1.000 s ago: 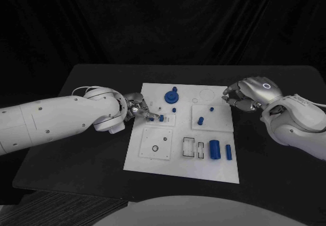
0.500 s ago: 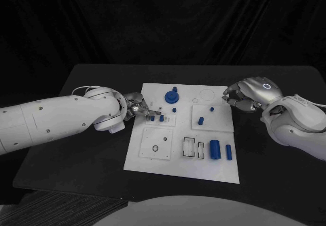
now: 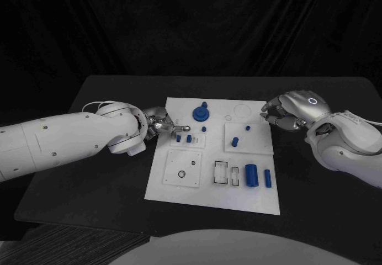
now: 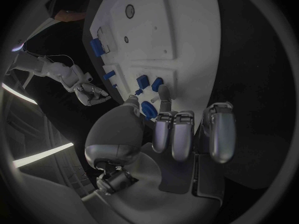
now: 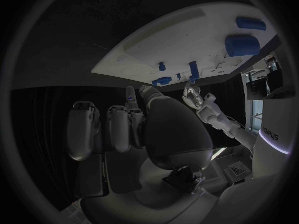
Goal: Assemble the parts on the task board
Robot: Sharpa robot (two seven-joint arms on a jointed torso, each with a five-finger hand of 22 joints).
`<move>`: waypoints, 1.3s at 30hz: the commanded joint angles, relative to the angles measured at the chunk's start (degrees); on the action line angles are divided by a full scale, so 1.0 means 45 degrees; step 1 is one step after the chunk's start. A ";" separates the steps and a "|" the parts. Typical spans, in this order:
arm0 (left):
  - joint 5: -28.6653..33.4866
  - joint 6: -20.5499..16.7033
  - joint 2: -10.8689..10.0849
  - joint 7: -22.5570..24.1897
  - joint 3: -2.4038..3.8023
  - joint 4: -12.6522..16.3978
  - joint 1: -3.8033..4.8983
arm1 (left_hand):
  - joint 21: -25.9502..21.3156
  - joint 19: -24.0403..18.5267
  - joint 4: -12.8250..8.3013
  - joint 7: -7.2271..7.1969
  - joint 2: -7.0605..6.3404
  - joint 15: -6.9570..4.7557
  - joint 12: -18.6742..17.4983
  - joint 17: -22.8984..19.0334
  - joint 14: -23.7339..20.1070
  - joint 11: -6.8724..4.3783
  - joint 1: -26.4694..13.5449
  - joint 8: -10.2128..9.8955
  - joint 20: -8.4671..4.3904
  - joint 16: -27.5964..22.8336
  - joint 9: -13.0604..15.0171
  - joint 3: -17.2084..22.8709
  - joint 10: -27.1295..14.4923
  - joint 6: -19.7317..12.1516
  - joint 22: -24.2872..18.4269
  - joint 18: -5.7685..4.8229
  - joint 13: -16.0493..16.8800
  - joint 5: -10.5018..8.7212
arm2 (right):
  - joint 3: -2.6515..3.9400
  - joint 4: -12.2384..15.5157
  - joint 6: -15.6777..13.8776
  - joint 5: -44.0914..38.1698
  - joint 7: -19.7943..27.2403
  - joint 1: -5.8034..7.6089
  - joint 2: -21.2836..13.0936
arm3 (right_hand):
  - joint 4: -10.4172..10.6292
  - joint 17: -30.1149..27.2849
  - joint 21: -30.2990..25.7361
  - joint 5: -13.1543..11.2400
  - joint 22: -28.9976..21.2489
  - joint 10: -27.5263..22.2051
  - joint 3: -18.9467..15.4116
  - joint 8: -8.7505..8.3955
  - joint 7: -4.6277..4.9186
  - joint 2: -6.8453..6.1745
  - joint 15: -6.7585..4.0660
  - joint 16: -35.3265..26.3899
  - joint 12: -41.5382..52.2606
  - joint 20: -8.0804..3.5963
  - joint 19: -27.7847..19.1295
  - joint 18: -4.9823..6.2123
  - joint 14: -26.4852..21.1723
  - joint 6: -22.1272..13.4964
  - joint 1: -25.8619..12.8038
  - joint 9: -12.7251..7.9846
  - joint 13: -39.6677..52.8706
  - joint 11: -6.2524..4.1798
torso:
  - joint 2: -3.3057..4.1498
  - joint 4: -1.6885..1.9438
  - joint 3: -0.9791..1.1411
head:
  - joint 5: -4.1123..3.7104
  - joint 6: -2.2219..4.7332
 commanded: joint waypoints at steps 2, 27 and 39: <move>0.0062 -0.1119 -0.0257 0.0806 0.0009 0.0213 -0.0015 | 0.0116 0.0131 -0.0033 -0.0003 0.0006 0.0061 0.0135 0.3354 0.1368 0.0067 0.0146 0.0130 0.0079 0.0034 0.0118 -0.0245 0.1113 -0.0139 0.2687 0.0118 0.3174 0.0019 | 0.0008 0.0063 -0.0220 0.0025 -0.0180 -0.0031 -0.0089 | 0.0024 -0.0014 -0.0075 0.0050 0.2579 0.0702 0.0086 -0.0086 -0.0023 -0.0099 -0.0084 -0.0077 -0.0072 -0.0087 0.0393 0.0185 0.0707 -0.0061 0.0032 -0.0015 0.1646 -0.0096 | 0.0006 0.0001 -0.0004 | -0.0071 -0.0003; -0.5496 -0.3724 0.0780 0.7756 0.0011 -0.1729 0.1626 | 0.0264 0.0032 -0.0492 0.0258 -0.1896 0.0765 -1.6945 0.3354 0.1368 0.1155 0.8368 -0.3685 0.0733 0.0034 -0.6318 0.2681 -0.7673 -0.2982 0.2689 0.0130 -0.9212 0.2731 | 0.0010 0.0432 -0.1390 0.0027 0.0255 0.0455 -0.0311 | -0.0053 0.0211 0.0158 0.0339 0.2649 0.0789 0.0167 -0.0064 -0.0017 -0.0125 -0.0084 0.0077 0.0096 -0.0091 0.0483 0.0134 0.0766 0.0054 0.0084 -0.0010 0.1817 -0.0025 | 0.0027 0.0008 0.0001 | -0.0263 -0.0003; -0.9130 -0.4176 0.1974 0.9595 0.0011 -0.2835 0.0981 | -0.0255 -0.0252 -0.0416 -0.0891 -0.2416 0.0315 -1.7246 0.3255 0.1325 0.0502 0.8103 -0.3641 0.0322 -0.0036 -0.8797 0.3260 -0.7484 -0.2373 0.2552 0.0211 -1.1817 0.1220 | 0.0010 0.0392 -0.1512 0.0027 0.0374 0.0432 -0.0289 | -0.0063 0.0213 0.0153 0.0437 0.2648 0.0782 0.0186 -0.0073 -0.0005 -0.0137 -0.0078 0.0084 0.0068 -0.0089 0.0483 0.0134 0.0769 0.0057 0.0082 -0.0015 0.1791 -0.0029 | 0.0104 0.0009 -0.0044 | -0.0305 -0.0003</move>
